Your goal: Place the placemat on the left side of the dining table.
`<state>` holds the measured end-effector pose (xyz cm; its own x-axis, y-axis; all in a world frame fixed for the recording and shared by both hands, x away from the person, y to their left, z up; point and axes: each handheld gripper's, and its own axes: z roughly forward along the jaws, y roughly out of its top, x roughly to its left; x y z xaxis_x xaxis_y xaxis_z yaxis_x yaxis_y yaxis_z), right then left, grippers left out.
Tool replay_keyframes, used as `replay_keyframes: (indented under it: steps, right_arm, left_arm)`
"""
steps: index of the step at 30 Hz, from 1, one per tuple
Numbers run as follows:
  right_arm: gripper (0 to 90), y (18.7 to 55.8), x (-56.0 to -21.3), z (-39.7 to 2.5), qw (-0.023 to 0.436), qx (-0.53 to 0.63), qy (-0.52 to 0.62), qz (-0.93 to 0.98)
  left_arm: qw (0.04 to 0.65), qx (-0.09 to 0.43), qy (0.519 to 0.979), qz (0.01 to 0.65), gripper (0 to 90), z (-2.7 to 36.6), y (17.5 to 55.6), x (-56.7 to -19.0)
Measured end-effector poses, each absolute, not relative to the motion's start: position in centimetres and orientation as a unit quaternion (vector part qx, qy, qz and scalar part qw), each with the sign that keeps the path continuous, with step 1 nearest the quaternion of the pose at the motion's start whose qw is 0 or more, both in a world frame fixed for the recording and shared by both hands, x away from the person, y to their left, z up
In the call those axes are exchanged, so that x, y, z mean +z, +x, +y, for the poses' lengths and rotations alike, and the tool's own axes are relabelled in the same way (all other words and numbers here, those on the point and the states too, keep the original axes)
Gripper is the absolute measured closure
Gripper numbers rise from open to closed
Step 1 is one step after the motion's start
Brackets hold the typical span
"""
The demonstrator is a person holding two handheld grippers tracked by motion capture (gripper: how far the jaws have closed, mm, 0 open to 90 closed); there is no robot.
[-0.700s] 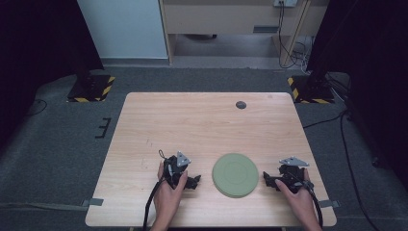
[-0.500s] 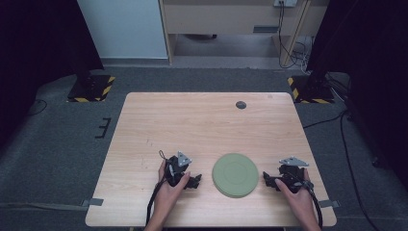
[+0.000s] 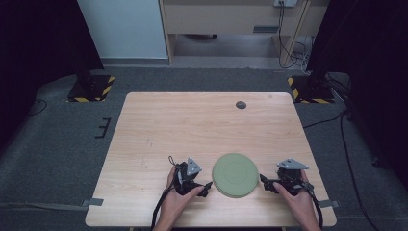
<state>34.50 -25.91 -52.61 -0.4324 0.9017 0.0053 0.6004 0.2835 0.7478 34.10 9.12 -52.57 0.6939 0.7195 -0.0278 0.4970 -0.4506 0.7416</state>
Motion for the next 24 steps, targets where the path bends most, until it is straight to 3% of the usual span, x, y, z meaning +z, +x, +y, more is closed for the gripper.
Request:
replay_keyframes:
  steps: [24]
  right_arm:
    - [5.1, 33.8, -52.4, -25.0, 0.192, 0.351, 0.455, 0.796]
  left_arm:
    - [0.378, 0.153, 0.841, 0.356, 3.5, 6.3, 33.6, -53.2]
